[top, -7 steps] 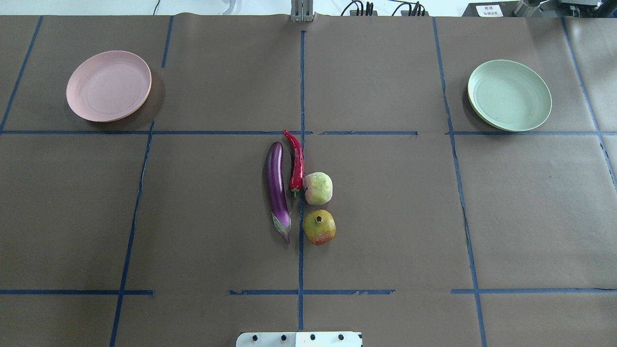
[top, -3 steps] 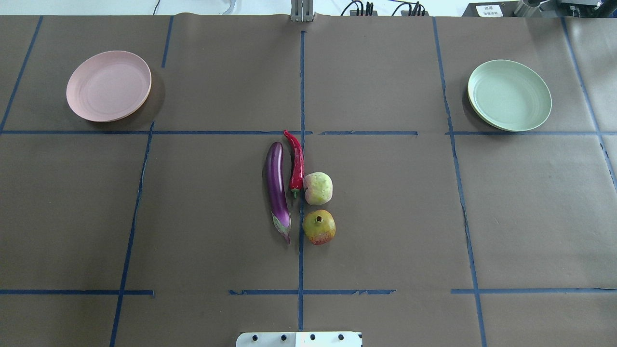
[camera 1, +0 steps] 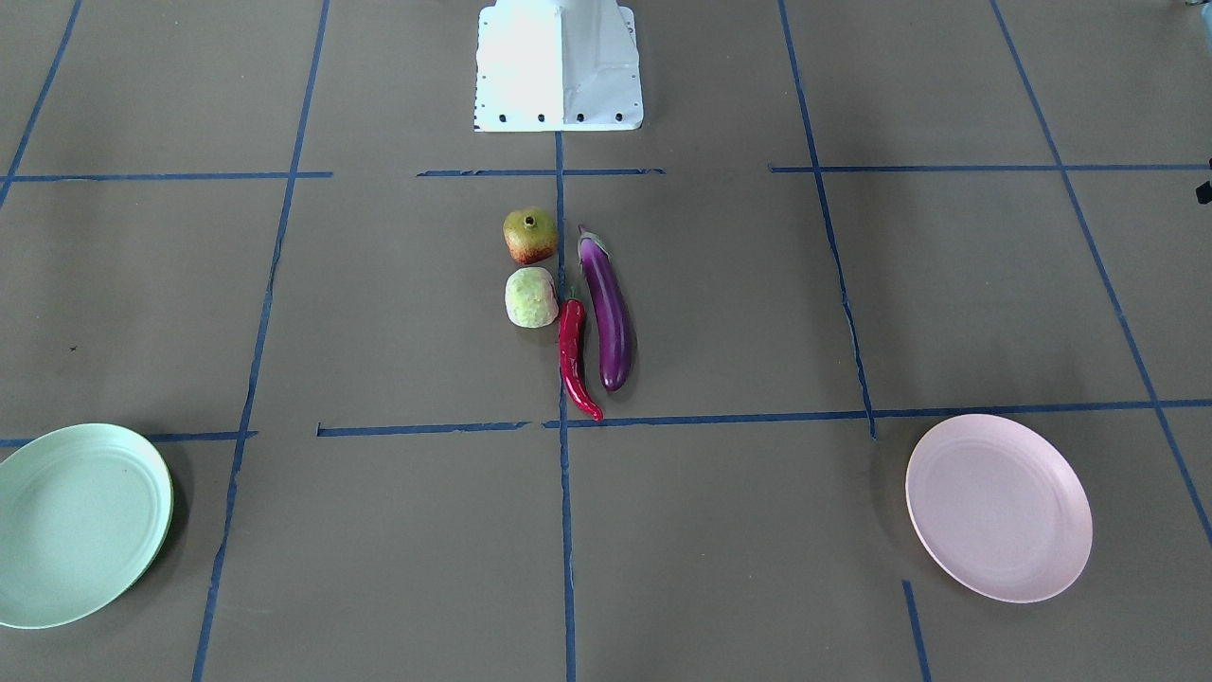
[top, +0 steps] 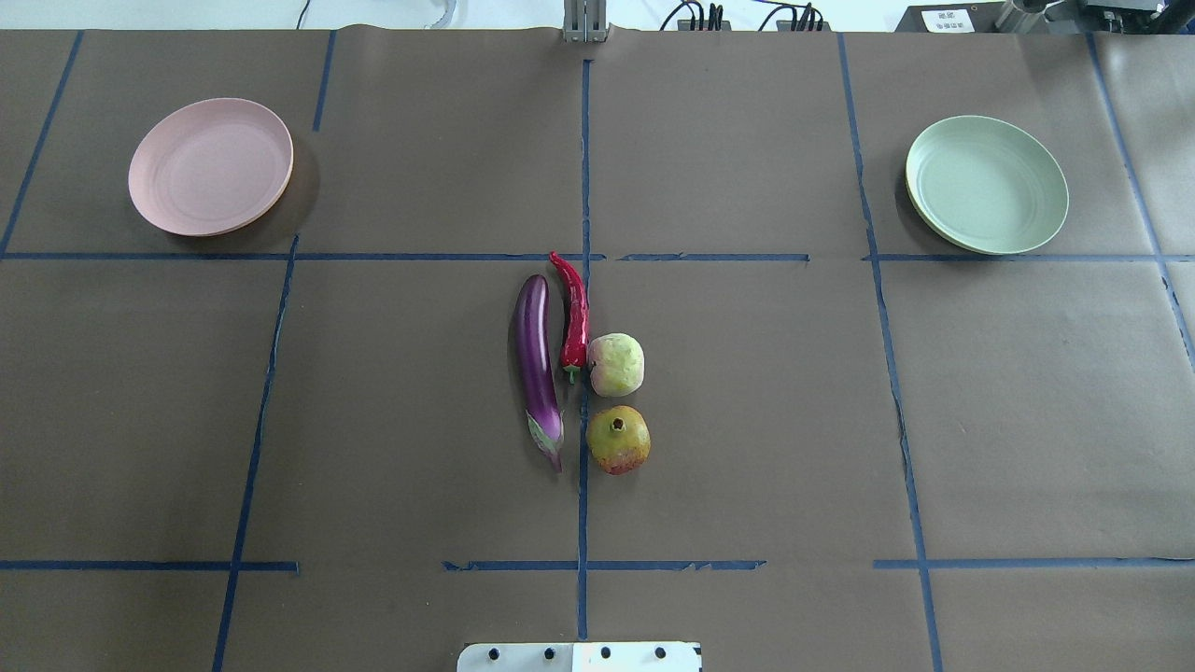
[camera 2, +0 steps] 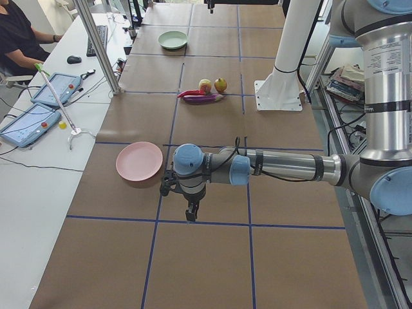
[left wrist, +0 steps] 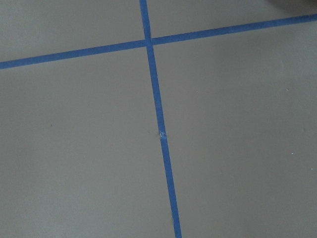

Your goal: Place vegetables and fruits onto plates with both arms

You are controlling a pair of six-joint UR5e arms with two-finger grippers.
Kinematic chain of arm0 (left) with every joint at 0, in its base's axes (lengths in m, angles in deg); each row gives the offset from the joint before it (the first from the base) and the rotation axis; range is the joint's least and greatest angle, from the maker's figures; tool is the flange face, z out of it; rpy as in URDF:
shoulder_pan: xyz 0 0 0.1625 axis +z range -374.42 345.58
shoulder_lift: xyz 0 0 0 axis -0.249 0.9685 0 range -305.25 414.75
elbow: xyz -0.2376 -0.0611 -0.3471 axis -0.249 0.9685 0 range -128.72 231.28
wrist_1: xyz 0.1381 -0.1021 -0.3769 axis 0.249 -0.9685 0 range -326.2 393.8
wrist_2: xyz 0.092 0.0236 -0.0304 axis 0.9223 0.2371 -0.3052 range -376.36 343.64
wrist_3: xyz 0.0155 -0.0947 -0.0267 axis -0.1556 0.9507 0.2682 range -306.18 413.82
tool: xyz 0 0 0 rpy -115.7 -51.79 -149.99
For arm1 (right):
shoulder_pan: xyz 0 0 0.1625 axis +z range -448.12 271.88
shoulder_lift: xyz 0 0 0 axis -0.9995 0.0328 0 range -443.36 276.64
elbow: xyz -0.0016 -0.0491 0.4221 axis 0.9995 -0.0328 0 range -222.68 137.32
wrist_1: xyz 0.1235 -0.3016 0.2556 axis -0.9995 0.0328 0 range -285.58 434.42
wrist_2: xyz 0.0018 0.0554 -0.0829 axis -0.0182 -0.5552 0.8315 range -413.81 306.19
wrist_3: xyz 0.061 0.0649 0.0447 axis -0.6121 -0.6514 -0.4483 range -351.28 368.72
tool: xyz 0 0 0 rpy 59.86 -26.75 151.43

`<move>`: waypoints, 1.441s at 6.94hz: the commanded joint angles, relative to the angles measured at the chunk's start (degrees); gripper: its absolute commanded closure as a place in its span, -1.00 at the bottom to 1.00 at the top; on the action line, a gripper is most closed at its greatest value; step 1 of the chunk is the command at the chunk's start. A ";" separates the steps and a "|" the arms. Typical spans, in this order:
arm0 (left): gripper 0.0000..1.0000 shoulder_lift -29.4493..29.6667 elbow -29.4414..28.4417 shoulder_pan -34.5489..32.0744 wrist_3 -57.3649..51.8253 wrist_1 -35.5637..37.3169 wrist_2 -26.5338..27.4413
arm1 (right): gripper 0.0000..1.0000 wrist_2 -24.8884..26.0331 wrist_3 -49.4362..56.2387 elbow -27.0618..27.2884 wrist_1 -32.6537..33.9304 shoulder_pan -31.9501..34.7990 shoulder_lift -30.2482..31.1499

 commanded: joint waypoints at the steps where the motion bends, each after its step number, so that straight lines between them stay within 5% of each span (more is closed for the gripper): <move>1: -1.00 0.06 0.75 -0.04 0.09 -0.02 0.00 | -1.00 0.27 -22.38 0.53 -8.00 -10.29 -7.13; 3: -1.00 0.06 1.28 -0.04 0.27 -0.02 -0.08 | -1.00 5.07 -43.17 0.01 -7.58 -21.71 -20.32; 6: -1.00 0.59 1.28 0.04 0.36 -0.02 0.00 | -1.00 28.39 -66.40 -4.45 0.98 -39.91 -40.26; 7: -1.00 0.50 1.20 -0.04 -0.16 -0.29 0.00 | -1.00 32.84 -68.29 -10.48 2.69 -42.92 -46.77; 10: -1.00 -0.29 1.20 -0.04 -0.08 -3.01 -0.08 | -1.00 33.06 -68.84 -15.99 2.79 -45.14 -50.35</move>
